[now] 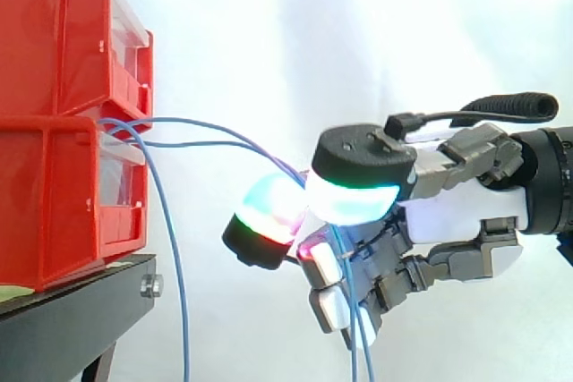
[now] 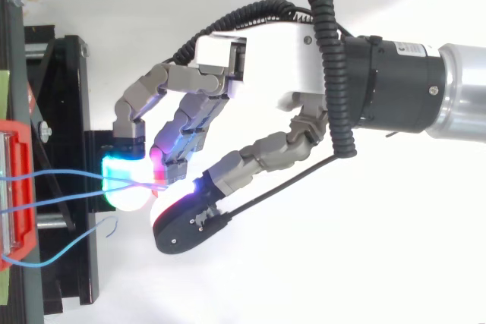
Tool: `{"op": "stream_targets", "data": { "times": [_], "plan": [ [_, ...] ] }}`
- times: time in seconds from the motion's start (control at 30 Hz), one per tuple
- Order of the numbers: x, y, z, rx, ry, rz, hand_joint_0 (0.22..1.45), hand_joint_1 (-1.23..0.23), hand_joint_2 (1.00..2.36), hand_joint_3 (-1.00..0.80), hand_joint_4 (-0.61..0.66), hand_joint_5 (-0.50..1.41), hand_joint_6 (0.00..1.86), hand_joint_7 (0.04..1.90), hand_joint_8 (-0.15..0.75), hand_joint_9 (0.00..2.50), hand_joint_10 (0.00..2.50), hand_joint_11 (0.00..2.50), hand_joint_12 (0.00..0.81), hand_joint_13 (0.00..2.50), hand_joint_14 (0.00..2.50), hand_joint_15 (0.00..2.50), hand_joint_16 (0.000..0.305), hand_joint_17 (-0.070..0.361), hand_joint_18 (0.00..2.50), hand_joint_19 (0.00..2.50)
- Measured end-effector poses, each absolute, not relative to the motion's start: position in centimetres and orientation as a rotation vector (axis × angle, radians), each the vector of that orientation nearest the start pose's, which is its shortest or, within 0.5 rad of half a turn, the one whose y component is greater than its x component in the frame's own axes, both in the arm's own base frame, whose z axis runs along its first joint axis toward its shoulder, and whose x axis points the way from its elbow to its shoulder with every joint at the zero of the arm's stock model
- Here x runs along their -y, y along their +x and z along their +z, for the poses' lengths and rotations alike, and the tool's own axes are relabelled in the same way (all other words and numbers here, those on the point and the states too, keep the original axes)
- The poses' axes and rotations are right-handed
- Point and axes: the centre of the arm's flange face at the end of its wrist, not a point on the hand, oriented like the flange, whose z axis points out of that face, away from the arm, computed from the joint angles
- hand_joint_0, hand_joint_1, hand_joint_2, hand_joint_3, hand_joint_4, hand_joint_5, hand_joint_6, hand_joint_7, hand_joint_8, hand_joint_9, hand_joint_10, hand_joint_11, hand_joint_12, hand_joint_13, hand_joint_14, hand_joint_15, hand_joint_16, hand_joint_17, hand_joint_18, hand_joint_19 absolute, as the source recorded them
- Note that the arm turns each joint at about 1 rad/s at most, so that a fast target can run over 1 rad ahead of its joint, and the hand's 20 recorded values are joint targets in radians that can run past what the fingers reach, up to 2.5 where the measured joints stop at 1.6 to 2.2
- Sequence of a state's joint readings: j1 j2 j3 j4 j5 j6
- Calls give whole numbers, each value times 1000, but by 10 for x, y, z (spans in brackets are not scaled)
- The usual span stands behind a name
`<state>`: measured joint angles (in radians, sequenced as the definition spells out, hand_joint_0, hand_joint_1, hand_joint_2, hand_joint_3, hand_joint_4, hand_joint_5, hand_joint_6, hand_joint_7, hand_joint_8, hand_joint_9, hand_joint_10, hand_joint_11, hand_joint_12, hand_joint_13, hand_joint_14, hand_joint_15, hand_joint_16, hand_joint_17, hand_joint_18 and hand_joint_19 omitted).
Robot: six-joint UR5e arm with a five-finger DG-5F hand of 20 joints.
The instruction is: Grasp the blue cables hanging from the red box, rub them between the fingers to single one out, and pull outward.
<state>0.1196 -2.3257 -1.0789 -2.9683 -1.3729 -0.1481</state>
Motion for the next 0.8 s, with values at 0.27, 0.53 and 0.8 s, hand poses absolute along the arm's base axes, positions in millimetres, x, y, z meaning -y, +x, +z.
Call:
{"op": "stream_targets", "data": {
  "times": [0.27, 0.53, 0.8],
  "plan": [
    [62, 771, 262, -1293, 1191, 994, 533, -523, 1000, -500, 103, -176, 867, 814, 305, 1027, 21, 762, 404, 994, 20, 580, 55, 123, 881, 635],
    [66, 771, 264, -1288, 1190, 991, 616, -638, 1011, -347, 81, -175, 861, 871, 299, 1022, 22, 774, 391, 988, 22, 594, 52, 117, 861, 651],
    [68, 770, 270, -1282, 1184, 991, 654, -781, 1013, -296, 76, -185, 887, 839, 286, 995, 20, 795, 387, 981, 21, 585, 52, 116, 862, 640]
  ]
}}
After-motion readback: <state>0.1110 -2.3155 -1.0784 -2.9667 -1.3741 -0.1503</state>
